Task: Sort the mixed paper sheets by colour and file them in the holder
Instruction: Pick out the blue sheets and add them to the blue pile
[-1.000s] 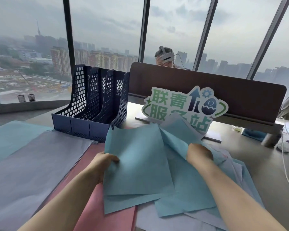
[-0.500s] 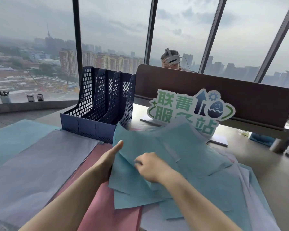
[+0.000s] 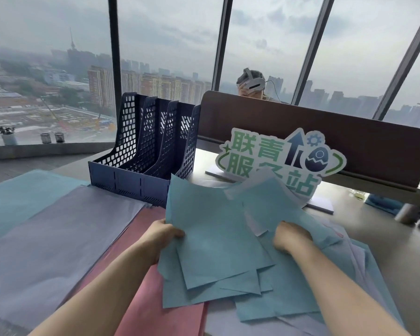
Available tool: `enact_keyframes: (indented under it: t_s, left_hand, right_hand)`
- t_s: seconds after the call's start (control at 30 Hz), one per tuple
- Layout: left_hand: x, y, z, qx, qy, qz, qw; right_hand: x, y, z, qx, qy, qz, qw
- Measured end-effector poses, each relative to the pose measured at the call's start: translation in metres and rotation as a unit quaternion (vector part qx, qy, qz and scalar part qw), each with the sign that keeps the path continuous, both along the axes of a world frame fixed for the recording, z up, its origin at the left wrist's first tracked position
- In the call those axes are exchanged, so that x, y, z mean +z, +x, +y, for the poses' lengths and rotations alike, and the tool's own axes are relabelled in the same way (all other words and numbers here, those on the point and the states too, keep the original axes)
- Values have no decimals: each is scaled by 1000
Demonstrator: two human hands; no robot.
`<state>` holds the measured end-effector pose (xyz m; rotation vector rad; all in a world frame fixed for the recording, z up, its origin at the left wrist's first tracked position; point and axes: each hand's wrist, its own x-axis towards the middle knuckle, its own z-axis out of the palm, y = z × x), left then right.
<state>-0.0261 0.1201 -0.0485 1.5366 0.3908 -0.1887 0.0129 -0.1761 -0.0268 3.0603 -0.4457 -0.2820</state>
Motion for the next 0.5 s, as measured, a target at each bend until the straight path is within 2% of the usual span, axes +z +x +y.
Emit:
enact_keyframes:
  t_s: [0.13,0.27,0.37,0.5]
  left_hand:
    - [2,-2,-1,0,1,4,1000]
    - [5,-1,-2,9,6,17,1000]
    - [3,2,-1,41,-14,35,998]
    - [-1,4,3,31,-101,37,994]
  right_hand:
    - [9,-2,-7,-15,-38,-80,996]
    - [25,-12,25,84,11,-133,987]
    - [29,-26,73,156,100,-90,979]
    - [26,-50,131,205,182,11,962]
